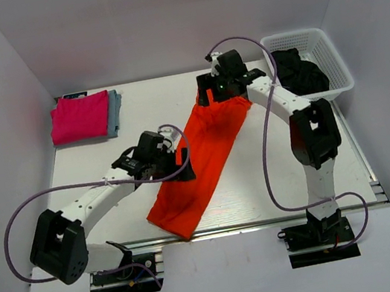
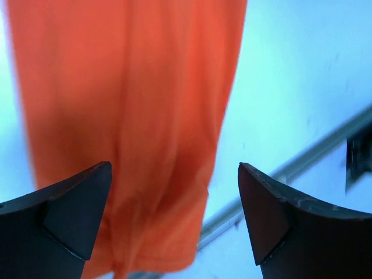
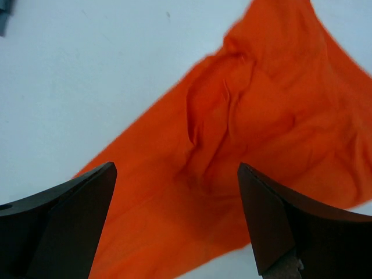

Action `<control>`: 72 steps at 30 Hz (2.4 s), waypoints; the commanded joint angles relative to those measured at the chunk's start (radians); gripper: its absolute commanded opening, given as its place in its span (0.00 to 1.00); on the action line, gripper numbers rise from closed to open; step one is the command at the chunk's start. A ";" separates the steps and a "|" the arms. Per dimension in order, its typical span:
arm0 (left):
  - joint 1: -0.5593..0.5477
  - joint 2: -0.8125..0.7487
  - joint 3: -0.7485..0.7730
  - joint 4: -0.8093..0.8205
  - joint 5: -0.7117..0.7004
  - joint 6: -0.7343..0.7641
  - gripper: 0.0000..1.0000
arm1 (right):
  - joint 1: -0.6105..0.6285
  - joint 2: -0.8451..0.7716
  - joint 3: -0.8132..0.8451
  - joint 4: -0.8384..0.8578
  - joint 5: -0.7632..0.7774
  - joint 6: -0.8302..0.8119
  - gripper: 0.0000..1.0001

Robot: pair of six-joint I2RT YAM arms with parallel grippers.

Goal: Fold and stack the t-shirts
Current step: Rotate the tshirt 90 degrees, then grab the bottom of the folded rectangular tshirt with both arms

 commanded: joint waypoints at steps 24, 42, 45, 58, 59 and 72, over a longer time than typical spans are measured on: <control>0.097 0.194 0.209 0.079 -0.323 -0.016 1.00 | -0.150 0.445 0.282 -0.209 0.097 0.006 0.90; 0.087 0.256 0.071 0.131 0.029 0.100 0.83 | -0.144 0.162 0.358 -0.145 -0.056 -0.263 0.90; 0.087 0.228 0.029 0.152 0.043 0.109 0.79 | -0.109 0.058 0.222 -0.137 -0.050 -0.217 0.90; 0.059 0.242 -0.050 0.284 0.173 0.152 0.50 | -0.058 -0.430 -0.616 0.122 -0.256 0.139 0.90; 0.048 0.252 -0.060 0.284 0.182 0.152 0.49 | -0.057 -0.447 -0.663 0.110 -0.260 0.143 0.90; 0.021 0.252 -0.098 0.289 0.202 0.106 0.00 | -0.011 -0.625 -1.019 0.038 -0.432 0.154 0.86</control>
